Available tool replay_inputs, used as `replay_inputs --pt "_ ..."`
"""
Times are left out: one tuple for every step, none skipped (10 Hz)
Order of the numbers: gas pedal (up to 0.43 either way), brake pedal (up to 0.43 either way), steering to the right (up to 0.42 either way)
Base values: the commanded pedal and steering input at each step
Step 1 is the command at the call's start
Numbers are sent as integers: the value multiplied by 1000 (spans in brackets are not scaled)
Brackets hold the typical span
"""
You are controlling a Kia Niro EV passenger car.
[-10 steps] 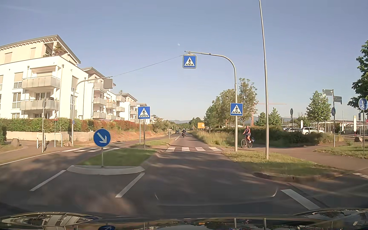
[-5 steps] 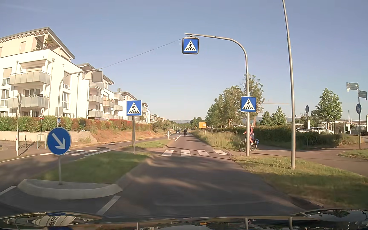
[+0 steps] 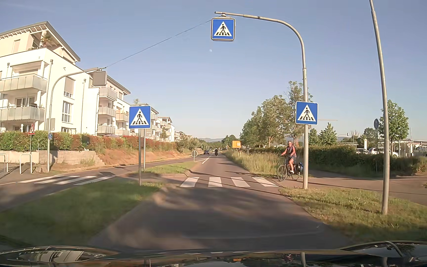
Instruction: Follow the waypoints while adhering to traffic rules and regulations
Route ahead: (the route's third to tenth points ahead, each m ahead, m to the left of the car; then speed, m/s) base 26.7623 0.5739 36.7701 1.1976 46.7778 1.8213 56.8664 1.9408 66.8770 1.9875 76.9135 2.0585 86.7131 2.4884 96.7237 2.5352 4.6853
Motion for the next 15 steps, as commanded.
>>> replay_inputs --pt "0 262 -6" --pt "0 262 -6" --pt "0 262 -6" --pt "0 262 -6" --pt "0 244 -6" --pt "0 201 -7" --pt "0 98 -7" --pt "0 0 -8" --pt "0 0 -8" --pt "0 0 -8" --pt "87 0 -9" --pt "177 0 -9" --pt "209 0 -9" --pt "240 0 -9" --pt "260 0 -8"
